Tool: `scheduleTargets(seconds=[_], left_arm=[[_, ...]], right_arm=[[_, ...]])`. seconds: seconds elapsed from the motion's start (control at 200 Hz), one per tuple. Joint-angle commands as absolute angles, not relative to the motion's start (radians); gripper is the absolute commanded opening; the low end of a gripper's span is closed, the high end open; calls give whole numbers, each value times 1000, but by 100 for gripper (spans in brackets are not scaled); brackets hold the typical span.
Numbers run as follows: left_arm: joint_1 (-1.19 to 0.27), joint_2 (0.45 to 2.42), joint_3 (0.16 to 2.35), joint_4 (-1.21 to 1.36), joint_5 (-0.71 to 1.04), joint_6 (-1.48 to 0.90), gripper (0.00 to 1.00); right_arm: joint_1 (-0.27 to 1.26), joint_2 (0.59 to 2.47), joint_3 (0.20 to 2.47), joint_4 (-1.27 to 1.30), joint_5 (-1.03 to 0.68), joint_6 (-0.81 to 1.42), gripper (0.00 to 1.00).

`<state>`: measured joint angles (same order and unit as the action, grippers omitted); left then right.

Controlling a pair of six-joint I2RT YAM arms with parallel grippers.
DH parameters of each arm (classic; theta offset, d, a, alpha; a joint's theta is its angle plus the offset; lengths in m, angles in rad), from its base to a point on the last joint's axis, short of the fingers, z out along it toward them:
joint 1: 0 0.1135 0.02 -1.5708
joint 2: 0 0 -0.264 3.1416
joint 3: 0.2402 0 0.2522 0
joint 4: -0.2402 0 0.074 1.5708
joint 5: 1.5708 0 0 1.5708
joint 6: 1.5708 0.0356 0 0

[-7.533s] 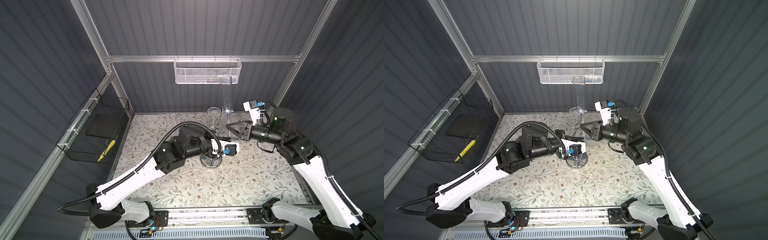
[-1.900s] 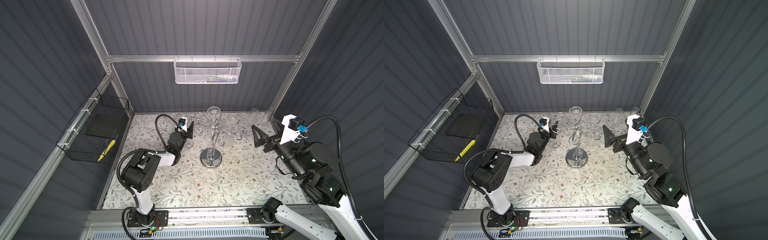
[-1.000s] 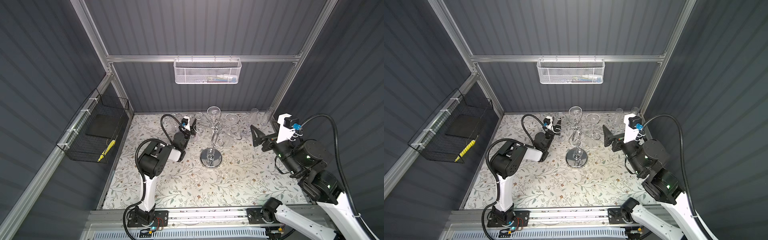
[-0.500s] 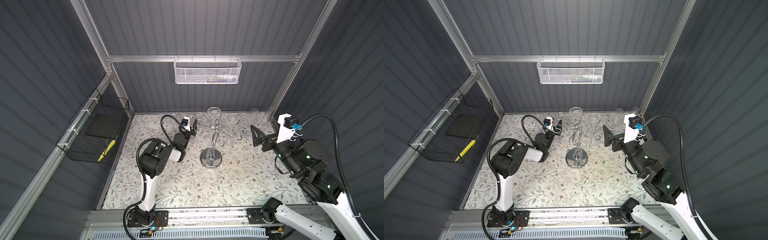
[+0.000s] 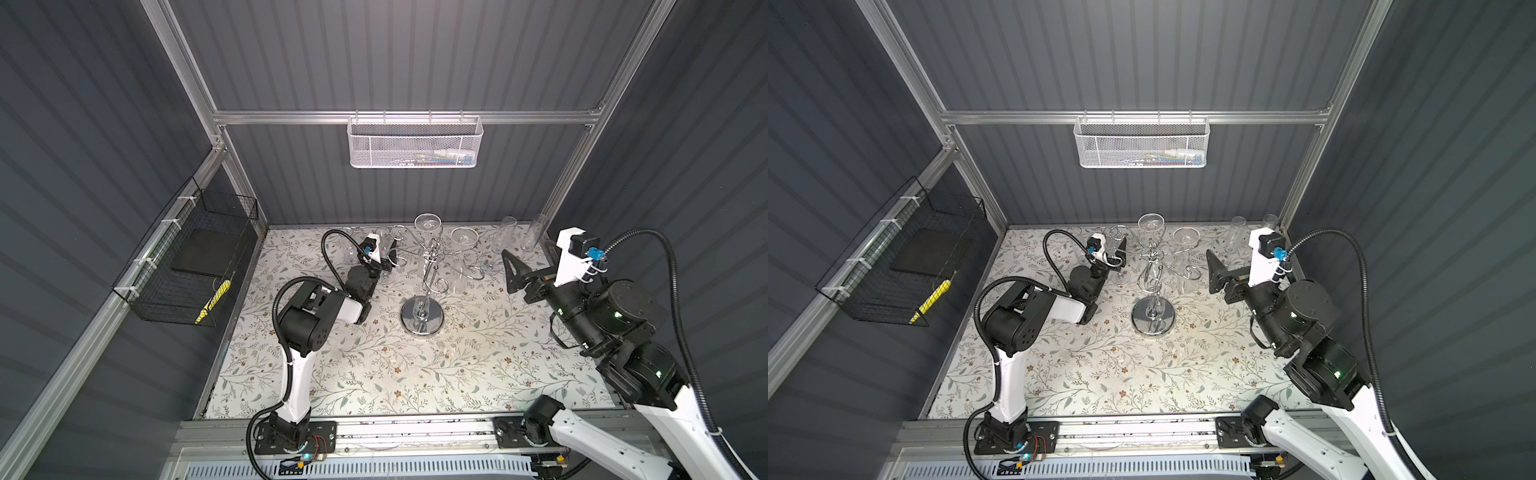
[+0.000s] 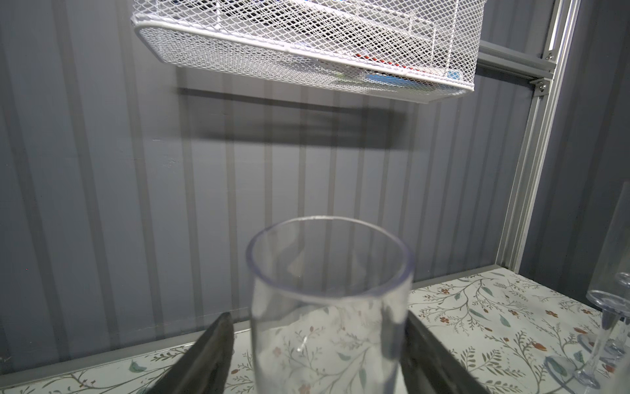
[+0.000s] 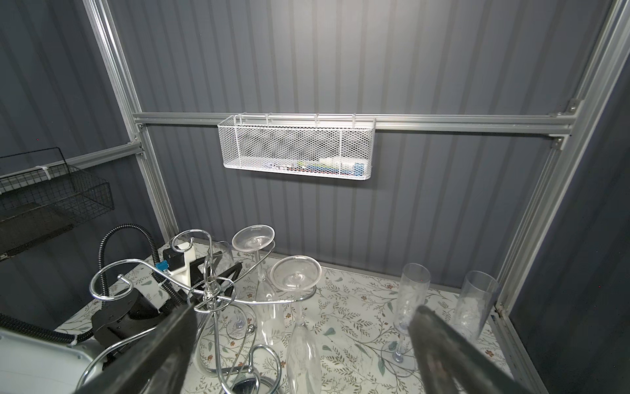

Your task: Take the wine glass off the wine glass rack

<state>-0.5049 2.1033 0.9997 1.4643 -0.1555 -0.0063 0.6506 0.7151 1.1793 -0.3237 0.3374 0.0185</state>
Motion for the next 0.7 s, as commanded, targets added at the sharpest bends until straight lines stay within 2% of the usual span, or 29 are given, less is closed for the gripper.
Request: scheduleTargets(seconds=[0.0,0.695], left_arm=[[-503,2066,994,1516,-149,17,76],[-503,1903,932,1470,-144,31,76]], right_arm=[[653,701,1196,-328,337,29,99],[653,658,1184,-330,301,62,99]])
